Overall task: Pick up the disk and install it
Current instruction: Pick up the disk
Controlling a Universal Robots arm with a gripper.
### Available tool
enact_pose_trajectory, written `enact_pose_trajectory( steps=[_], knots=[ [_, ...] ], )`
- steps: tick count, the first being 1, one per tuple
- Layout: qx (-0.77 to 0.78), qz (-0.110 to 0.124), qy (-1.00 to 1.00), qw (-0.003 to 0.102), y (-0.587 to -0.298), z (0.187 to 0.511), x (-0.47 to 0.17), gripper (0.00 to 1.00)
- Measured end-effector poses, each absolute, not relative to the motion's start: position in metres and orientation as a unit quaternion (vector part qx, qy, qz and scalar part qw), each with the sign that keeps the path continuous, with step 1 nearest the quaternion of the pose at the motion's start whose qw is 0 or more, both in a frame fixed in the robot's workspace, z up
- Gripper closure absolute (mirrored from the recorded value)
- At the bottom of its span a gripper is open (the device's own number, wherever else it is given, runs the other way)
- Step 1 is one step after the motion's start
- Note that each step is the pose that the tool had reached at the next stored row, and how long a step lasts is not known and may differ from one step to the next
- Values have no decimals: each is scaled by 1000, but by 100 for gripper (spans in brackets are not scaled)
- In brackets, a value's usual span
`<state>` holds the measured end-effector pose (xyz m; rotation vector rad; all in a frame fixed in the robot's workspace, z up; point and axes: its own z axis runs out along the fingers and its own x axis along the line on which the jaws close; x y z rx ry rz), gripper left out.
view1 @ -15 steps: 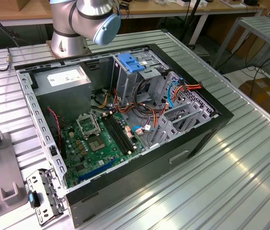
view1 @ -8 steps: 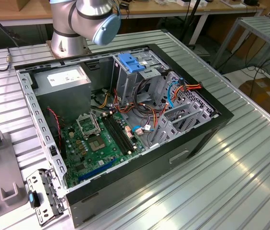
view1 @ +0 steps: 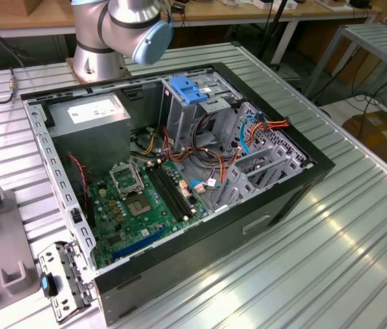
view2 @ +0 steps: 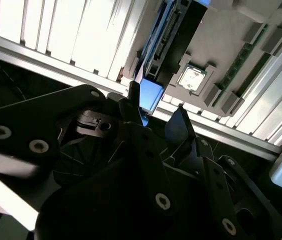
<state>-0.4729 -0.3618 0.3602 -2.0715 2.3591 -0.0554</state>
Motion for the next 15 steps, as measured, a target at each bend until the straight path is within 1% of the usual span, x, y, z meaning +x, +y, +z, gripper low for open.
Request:
enact_pose_trajectory(
  steps=[15],
  knots=[
    [-662,-18,750,1,-362,326,-476,52]
  ],
)
